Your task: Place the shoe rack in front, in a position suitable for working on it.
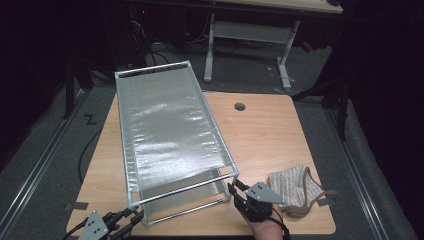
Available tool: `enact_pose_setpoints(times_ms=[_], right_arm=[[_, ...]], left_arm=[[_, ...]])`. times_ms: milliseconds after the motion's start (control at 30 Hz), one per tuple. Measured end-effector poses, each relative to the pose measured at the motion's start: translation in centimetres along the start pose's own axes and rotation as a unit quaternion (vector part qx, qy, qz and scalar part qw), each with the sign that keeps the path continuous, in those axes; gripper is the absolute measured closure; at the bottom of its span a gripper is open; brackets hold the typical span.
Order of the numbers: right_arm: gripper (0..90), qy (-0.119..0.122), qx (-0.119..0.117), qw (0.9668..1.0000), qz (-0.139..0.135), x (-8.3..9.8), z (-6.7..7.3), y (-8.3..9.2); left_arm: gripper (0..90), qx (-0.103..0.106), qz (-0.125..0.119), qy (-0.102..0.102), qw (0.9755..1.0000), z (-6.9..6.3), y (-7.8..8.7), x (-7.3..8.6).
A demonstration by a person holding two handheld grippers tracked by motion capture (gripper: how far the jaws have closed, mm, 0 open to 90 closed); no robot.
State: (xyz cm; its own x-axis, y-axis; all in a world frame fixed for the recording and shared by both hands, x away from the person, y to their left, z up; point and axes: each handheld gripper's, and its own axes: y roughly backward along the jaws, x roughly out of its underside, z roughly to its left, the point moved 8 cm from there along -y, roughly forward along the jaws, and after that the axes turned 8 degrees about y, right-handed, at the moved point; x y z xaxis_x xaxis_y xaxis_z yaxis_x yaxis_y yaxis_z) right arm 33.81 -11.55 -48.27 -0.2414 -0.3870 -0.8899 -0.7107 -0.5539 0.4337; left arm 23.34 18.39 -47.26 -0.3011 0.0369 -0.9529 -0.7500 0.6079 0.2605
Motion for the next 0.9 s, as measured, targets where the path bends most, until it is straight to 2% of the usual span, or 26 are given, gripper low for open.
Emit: enact_pose_setpoints(times_ms=[33,67,167,267,367,433,467,500,533,567,600,700,800,900], right_arm=[[80.5,0.004,0.003,1.0000,0.001,-0.1,0.0,-0.1],[80.7,0.010,0.009,0.9999,0.002,-0.1,-0.2,-0.3],[80.9,0.002,0.011,0.9999,0.005,-0.1,-1.2,-0.9],[80.9,-0.007,0.022,0.9997,0.007,-0.3,-2.8,-1.9],[79.7,-0.019,0.038,0.9990,0.013,-0.6,-5.3,-3.3],[68.4,-0.032,0.063,0.9971,0.028,-0.7,-7.0,-3.7],[64.4,-0.042,0.068,0.9965,0.025,-0.7,-7.7,-3.6],[56.4,-0.056,0.090,0.9941,0.024,-0.5,-8.9,-2.6],[56.4,-0.056,0.090,0.9941,0.024,-0.5,-8.9,-2.6],[55.4,-0.062,0.096,0.9931,0.024,-0.4,-9.2,-2.1],[54.0,-0.067,0.102,0.9922,0.022,0.0,-9.4,-1.0],[51.9,-0.060,0.109,0.9921,0.018,0.9,-9.2,0.8],[51.2,-0.060,0.109,0.9922,0.009,1.9,-8.7,2.3],[50.8,-0.068,0.108,0.9918,0.009,3.0,-8.6,3.1]], left_arm=[[79.1,-0.006,0.000,-0.011,0.9999,-0.3,-0.2,0.0],[80.3,-0.009,0.001,-0.015,0.9998,-0.4,-0.3,0.0],[80.6,0.004,0.006,-0.021,0.9998,-1.0,-1.2,-0.3],[80.7,0.020,0.014,-0.032,0.9992,-2.0,-2.7,-0.6],[80.7,0.044,0.020,-0.037,0.9981,-3.1,-5.0,-1.1],[80.6,0.052,0.023,-0.043,0.9974,-3.8,-6.5,-1.5],[80.6,0.058,0.025,-0.046,0.9970,-4.2,-7.4,-1.7],[80.5,0.064,0.025,-0.049,0.9965,-4.6,-8.4,-1.9],[80.5,0.067,0.025,-0.050,0.9962,-4.9,-9.2,-2.1],[80.5,0.076,0.027,-0.052,0.9954,-5.6,-10.8,-2.4],[80.4,0.080,0.025,-0.054,0.9950,-6.0,-11.6,-2.6],[80.1,0.094,0.023,-0.071,0.9928,-7.8,-15.0,-3.2],[79.6,0.099,0.023,-0.089,0.9908,-9.1,-17.8,-3.8],[79.4,0.102,0.016,-0.094,0.9902,-10.4,-20.6,-4.4]])
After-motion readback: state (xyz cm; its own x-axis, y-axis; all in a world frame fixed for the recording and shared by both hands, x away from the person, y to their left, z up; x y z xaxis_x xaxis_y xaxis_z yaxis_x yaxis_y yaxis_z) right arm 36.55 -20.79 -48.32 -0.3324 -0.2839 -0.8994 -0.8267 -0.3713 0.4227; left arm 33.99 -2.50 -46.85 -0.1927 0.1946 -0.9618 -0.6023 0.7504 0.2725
